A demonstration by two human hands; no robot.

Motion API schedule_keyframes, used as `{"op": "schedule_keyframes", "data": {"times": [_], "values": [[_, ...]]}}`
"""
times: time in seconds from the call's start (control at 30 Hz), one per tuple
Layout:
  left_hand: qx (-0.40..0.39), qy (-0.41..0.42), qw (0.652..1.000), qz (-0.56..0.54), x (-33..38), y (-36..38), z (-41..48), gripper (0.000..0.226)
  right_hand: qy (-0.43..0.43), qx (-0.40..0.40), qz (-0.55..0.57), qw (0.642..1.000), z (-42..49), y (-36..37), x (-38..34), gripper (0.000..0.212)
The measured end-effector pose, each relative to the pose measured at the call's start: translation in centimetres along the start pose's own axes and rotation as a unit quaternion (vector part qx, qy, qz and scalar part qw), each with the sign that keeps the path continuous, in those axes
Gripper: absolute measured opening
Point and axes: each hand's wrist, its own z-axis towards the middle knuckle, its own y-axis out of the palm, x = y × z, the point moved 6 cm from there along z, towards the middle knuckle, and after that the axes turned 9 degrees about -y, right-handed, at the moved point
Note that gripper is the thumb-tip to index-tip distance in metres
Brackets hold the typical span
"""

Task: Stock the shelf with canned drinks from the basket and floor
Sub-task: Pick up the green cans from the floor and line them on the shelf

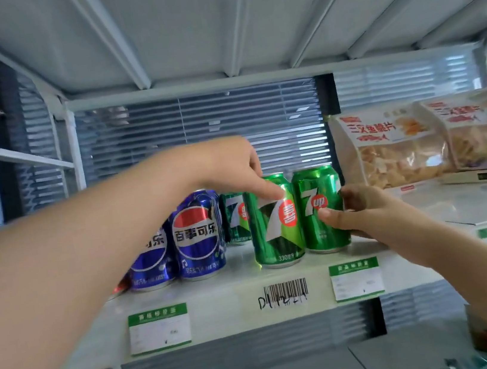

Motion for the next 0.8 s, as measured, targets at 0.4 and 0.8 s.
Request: {"op": "schedule_keyframes", "data": {"times": [0.4,0.8], "values": [[-0.03,-0.074,0.981,0.174,-2.3,2.2,5.8,0.051,-0.01,0.014,-0.004,1.0,0.1,-0.7,1.1,0.073],[-0.027,-0.04,0.984,0.171,-2.8,2.4,6.6,0.029,-0.005,0.028,-0.007,1.0,-0.1,-0.6,1.0,0.084]]}}
